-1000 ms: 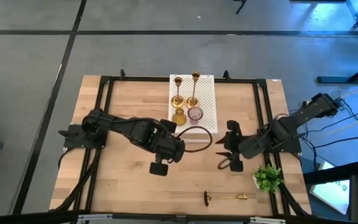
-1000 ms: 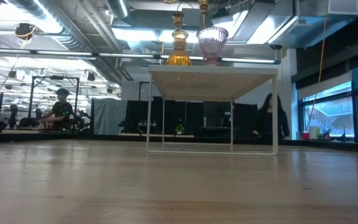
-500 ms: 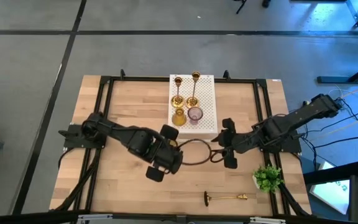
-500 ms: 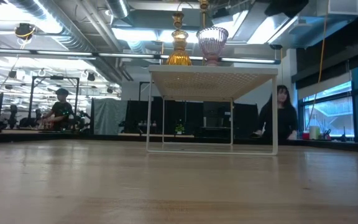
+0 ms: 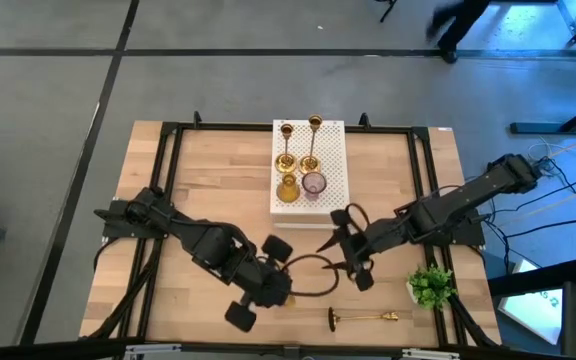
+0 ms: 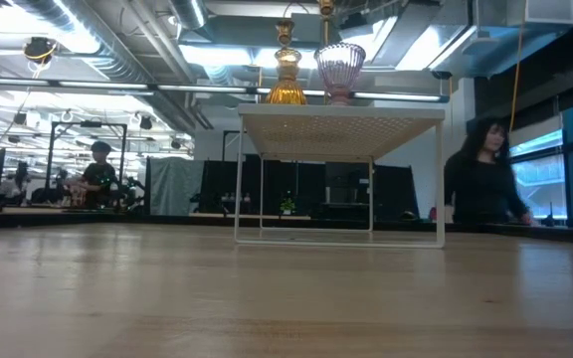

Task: Pick & Place candle stick holders
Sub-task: Put the yellow glass candlestick holder

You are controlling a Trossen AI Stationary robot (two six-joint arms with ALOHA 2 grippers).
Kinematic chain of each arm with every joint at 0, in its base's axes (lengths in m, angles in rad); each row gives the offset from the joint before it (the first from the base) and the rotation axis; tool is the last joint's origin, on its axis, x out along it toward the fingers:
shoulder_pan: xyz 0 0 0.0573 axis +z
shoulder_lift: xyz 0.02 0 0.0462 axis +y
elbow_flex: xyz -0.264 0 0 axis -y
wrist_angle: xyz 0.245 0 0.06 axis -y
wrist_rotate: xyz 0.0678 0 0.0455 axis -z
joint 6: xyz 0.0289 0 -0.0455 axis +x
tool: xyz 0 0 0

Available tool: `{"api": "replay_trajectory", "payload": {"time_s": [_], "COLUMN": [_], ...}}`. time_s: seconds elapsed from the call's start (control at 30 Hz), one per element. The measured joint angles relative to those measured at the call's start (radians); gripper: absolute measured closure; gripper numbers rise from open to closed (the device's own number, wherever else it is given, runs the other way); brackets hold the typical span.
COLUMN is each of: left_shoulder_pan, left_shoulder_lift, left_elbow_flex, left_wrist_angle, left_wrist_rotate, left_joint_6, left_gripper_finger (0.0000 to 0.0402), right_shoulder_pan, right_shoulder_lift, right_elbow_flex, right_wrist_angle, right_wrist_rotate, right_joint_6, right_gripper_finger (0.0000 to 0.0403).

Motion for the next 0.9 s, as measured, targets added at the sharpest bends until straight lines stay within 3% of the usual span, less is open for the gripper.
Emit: {"api": "replay_trajectory", "payload": {"time_s": [0.4,0.63,0.9], "left_shoulder_pan": [-0.073,-0.077,-0.056], "left_shoulder_lift": [-0.001,-0.006,-0.051], "left_elbow_flex": [-0.066,-0.182,-0.268], "left_wrist_angle": [0.265,0.377,0.45], "left_wrist_rotate": [0.152,0.154,0.134], "left_joint_6": [0.168,0.236,0.237], "left_gripper_finger": [0.038,0.038,0.038], "right_shoulder_pan": [0.129,0.156,0.157], "right_shoulder_lift": [0.1,0.1,0.099], "right_elbow_flex": [0.0,0.0,0.0], "right_wrist_angle": [0.102,0.262,0.237], "right_wrist_rotate": [-0.027,-0.026,-0.025], "right_joint_6": [-0.508,-0.507,-0.506], "right_gripper_finger": [0.0217,0.0217,0.0217]}}
